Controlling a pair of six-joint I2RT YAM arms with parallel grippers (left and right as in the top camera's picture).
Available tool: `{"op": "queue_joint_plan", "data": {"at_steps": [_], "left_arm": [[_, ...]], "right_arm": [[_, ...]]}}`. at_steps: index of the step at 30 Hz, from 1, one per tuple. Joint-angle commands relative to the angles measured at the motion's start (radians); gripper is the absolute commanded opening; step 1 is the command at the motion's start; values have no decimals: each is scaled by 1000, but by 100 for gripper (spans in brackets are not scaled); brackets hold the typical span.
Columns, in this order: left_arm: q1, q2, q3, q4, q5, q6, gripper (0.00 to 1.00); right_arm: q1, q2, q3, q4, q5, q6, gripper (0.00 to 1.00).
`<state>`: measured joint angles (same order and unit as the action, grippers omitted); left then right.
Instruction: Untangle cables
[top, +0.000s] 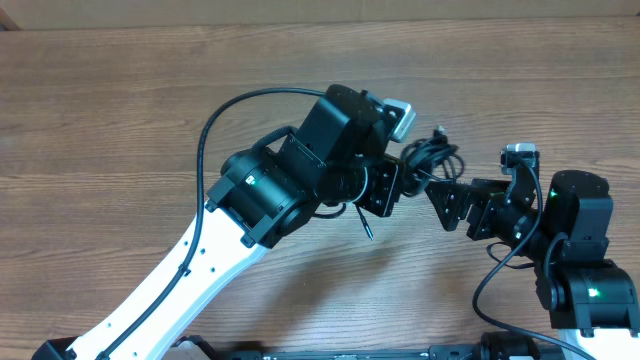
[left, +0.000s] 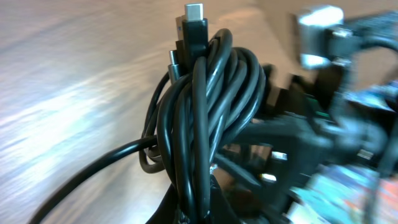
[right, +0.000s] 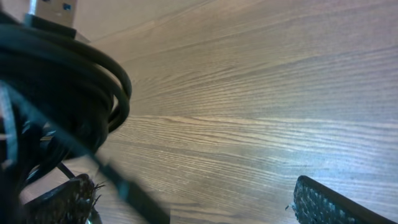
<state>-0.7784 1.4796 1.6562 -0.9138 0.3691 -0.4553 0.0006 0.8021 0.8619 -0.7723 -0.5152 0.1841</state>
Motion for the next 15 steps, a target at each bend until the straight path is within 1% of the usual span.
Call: {"op": "queue_joint_plan", "data": {"at_steps": [1,4,10,15], "left_arm": [[-1,-25,24,-4,-231,21,4],[-1,-25,24,-5,-280,10,4],[-8,-25,22,-6,-280,2,4],[-15,-25,22,-6,-264,-4,4]], "right_arm": [[-2,0,3,2,-27,31,100],[-2,0,3,24,-86,24,100],[-2,0,3,66,-140,24,100],[-2,0,3,102,-145,25,100]]}}
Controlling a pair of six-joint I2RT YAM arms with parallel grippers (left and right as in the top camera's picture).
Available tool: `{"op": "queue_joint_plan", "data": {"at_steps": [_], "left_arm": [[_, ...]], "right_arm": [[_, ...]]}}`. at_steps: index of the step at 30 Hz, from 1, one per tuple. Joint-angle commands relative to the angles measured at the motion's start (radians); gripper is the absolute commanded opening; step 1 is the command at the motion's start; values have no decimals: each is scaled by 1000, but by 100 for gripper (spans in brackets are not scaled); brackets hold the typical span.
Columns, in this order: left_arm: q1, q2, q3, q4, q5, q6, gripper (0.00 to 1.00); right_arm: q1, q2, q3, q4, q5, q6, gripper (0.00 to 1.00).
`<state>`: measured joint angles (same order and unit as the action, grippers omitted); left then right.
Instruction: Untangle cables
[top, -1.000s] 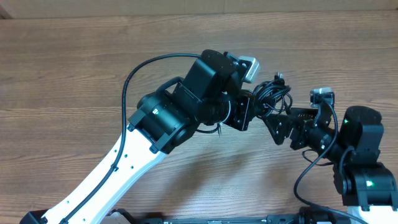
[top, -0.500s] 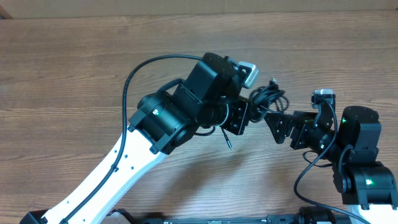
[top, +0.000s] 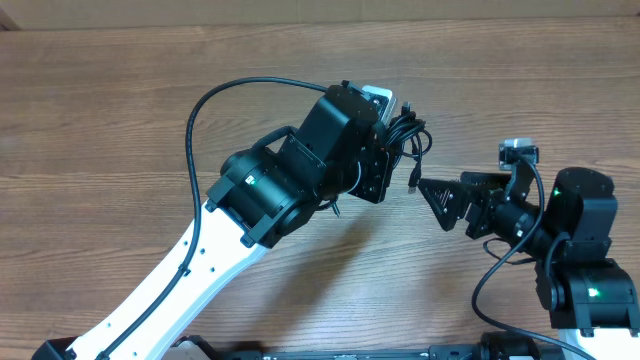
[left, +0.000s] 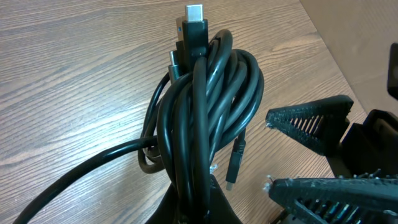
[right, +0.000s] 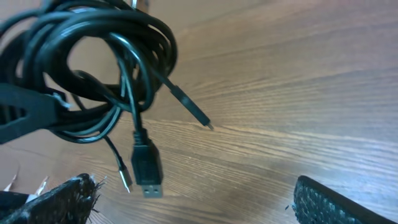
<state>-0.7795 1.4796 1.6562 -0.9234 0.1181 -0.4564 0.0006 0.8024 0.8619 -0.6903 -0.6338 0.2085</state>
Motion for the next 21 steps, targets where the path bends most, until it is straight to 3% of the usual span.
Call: {"op": "queue_joint_plan", "data": {"at_steps": [1,8,21], "left_arm": [[-18,-25,22,3,-13,-10,4],[-74,-25,22,3,44,-22,4],[-100,-25,22,4,59,-22,4]], "right_arm": [[-2,-1,3,30,-26,1,100],[-2,0,3,80,50,4,100],[-2,42,3,4,315,21,100]]}}
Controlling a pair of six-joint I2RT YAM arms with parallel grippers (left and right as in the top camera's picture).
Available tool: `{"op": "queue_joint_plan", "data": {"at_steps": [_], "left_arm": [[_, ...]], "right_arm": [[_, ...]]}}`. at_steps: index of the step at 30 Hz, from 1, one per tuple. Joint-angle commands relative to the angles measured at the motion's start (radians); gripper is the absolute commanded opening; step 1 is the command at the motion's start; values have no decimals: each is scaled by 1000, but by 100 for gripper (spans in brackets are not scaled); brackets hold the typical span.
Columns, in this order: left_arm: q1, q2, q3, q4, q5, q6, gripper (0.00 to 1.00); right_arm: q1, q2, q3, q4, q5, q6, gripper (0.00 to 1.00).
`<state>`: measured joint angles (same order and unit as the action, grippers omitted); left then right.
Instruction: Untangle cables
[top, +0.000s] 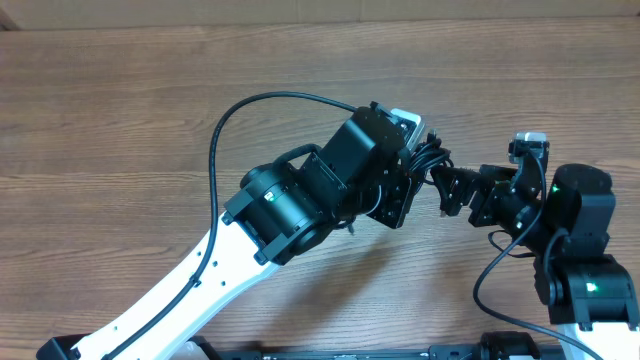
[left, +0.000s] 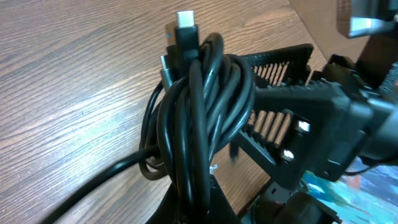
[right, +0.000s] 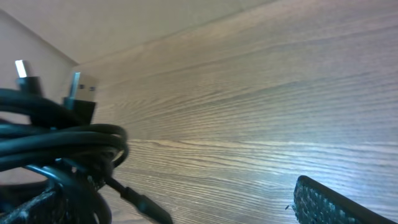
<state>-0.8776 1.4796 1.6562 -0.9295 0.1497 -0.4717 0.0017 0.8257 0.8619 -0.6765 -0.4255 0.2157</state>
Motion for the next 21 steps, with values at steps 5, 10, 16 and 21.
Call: {"op": "queue_joint_plan", "data": {"at_steps": [5,10,16,21], "left_arm": [[0,-25,22,15,27,-7,4],[0,-25,22,42,27,-7,4],[8,-25,23,47,27,1,4],[32,-29,23,29,27,24,4]], "right_arm": [[-3,62,3,-31,111,16,100],[-3,108,3,-60,111,16,100],[-3,134,3,-71,164,16,100],[-3,134,3,-87,248,16,100]]}}
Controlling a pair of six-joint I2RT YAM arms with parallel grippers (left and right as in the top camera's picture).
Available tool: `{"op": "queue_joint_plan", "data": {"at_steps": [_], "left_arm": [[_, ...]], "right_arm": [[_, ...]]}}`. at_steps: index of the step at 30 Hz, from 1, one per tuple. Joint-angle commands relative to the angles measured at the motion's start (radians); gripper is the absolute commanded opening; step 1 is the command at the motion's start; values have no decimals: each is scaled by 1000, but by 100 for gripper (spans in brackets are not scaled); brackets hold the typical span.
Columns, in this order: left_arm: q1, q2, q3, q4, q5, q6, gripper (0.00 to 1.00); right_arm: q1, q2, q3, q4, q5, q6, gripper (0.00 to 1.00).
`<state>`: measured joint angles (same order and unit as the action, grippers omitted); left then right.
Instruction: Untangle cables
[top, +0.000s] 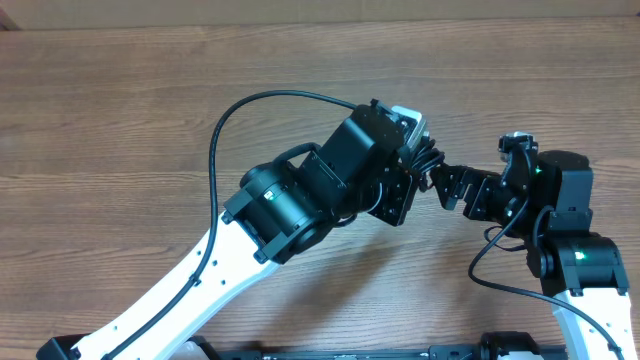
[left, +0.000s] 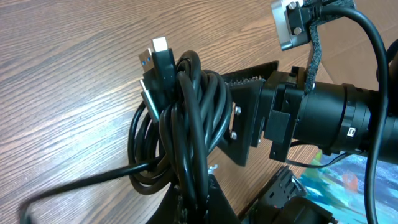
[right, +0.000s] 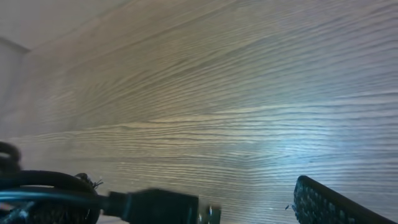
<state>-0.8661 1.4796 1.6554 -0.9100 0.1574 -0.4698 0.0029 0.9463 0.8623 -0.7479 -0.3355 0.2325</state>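
A coiled bundle of black cables (left: 183, 124) with USB plugs (left: 157, 55) sticking out of its top stands in my left gripper (left: 193, 194), which is shut on its lower part. In the overhead view the bundle (top: 426, 157) sits at the tip of the left gripper (top: 412, 168), above the table. My right gripper (top: 444, 187) reaches in from the right, open, with its ribbed fingers (left: 249, 81) right behind the bundle. In the right wrist view a black plug (right: 155, 205) lies blurred between the wide-apart fingers of the right gripper (right: 196, 204).
The wooden table (top: 120, 120) lies under both arms. The left arm's own black cable (top: 260, 105) arcs over it at the middle. Coloured material (left: 348, 180) shows below the table's near edge in the left wrist view.
The right gripper has shifted a little to the left and closer to the bundle, and a plug now lies between its open fingers. The bundle has tilted slightly in the left gripper.
At first both grippers met at the bundle, held by the left. Then the left gripper held it up and to the left, away from the open right gripper, plugs dangling. After that the bundle was back at the right fingers, and now a plug lies between them.
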Motion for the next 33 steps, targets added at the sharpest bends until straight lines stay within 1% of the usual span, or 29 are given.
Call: {"op": "queue_joint_plan", "data": {"at_steps": [1,7,19,23,29,33], "left_arm": [[27,-34,23,2,19,30,4],[76,-55,23,-45,18,90,4],[173,-76,23,-140,16,151,4],[173,-76,23,-159,16,238,4],[172,-76,23,-182,10,453,4],[172,-75,23,-168,0,463,4]], "right_arm": [[-4,13,3,-21,180,0,100],[-4,13,3,-48,300,0,100],[-4,13,3,-47,320,3,100],[-4,13,3,-48,320,3,100],[-4,13,3,-48,318,3,100],[-4,13,3,-48,297,3,100]]}}
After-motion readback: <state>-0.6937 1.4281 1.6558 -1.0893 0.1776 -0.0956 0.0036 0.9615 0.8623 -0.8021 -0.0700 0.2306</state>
